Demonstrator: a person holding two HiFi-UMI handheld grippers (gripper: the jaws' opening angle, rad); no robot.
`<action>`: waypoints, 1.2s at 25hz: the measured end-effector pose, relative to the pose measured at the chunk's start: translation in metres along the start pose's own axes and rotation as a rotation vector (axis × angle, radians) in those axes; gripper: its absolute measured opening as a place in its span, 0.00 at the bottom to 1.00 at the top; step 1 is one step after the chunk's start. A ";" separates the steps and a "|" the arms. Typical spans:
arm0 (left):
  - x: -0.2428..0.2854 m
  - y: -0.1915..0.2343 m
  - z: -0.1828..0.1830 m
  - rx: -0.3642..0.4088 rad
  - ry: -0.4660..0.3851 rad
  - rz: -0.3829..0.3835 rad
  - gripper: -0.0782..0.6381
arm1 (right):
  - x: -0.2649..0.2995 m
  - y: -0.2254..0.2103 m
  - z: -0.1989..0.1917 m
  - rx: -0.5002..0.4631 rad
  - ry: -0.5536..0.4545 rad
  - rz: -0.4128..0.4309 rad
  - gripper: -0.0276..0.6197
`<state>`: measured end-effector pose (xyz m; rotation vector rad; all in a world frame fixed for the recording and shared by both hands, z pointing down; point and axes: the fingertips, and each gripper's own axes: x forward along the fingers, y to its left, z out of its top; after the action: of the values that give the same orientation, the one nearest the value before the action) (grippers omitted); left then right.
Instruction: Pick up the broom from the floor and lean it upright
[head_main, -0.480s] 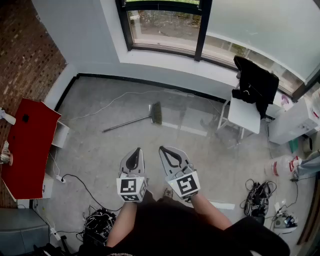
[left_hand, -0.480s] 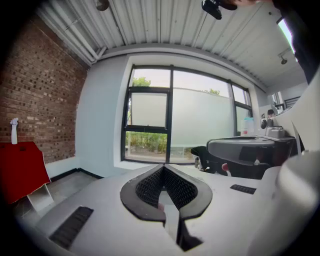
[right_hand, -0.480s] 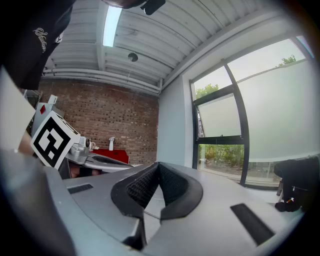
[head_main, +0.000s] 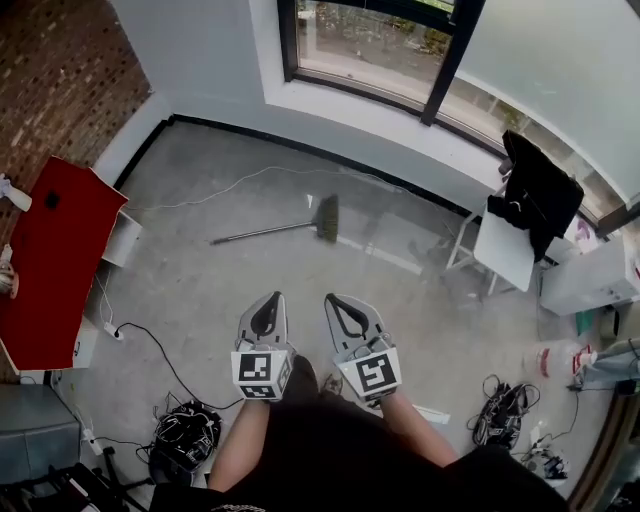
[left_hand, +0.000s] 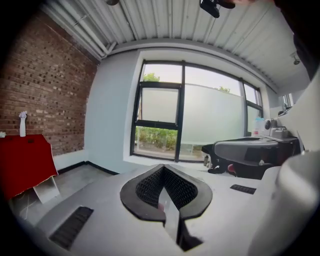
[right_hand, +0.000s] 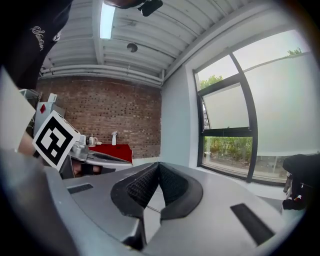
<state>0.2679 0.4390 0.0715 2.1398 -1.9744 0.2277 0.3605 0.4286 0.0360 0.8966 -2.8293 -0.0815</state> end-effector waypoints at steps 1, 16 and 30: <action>0.007 0.008 0.000 -0.014 -0.001 0.007 0.12 | 0.010 -0.002 -0.001 -0.007 0.009 0.004 0.05; 0.100 0.160 0.021 -0.130 -0.008 0.017 0.12 | 0.178 0.000 0.008 -0.032 0.141 0.044 0.05; 0.172 0.278 0.009 -0.169 0.087 0.146 0.12 | 0.335 -0.027 -0.021 -0.052 0.200 0.227 0.05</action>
<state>0.0050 0.2509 0.1235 1.8543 -2.0236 0.1684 0.1101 0.2138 0.1030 0.5353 -2.7052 -0.0333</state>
